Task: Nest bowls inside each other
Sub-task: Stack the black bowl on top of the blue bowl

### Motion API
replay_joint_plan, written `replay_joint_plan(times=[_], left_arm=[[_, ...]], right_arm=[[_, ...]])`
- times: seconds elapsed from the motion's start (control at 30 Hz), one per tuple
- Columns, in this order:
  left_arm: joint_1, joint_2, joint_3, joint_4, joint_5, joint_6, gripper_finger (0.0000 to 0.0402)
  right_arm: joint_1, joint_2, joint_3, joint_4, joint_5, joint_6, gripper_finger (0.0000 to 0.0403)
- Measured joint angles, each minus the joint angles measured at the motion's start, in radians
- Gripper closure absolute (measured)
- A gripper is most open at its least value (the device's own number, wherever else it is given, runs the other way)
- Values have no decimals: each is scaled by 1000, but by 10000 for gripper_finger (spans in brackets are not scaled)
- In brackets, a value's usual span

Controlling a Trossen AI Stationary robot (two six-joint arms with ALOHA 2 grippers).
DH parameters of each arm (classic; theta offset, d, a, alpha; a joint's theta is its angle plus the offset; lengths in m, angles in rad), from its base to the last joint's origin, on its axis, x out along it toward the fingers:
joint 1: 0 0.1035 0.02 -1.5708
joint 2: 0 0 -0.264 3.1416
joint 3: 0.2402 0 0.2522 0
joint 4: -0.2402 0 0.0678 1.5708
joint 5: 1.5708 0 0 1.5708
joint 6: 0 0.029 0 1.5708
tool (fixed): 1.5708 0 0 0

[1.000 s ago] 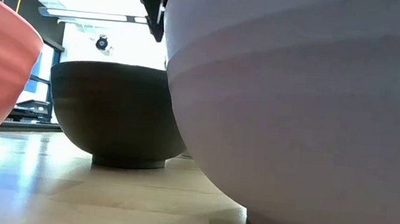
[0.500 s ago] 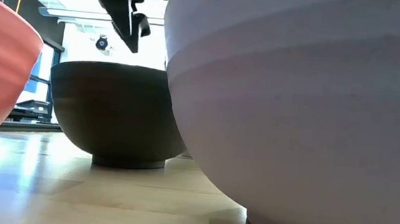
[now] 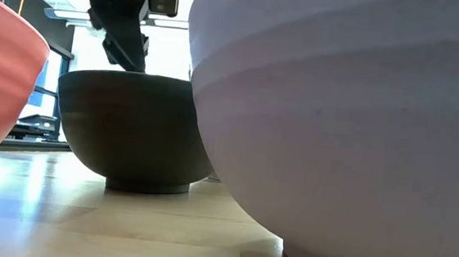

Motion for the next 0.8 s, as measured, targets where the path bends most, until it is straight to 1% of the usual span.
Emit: replay_joint_plan(times=[0.13, 0.3, 0.43, 0.8], left_arm=[[-28, -3, -28, 48, -26, -57, 197], [-44, -2, -42, 39, -41, -114, 197], [-53, 12, -43, 39, -45, -131, 197], [-58, 119, -43, 72, 34, -123, 197]], right_arm=[[12, 0, 0, 2, 5, 1, 284], [22, 0, 0, 1, 3, 1, 284], [22, 0, 0, 0, -6, 7, 284], [22, 0, 0, -1, -25, 14, 284]])
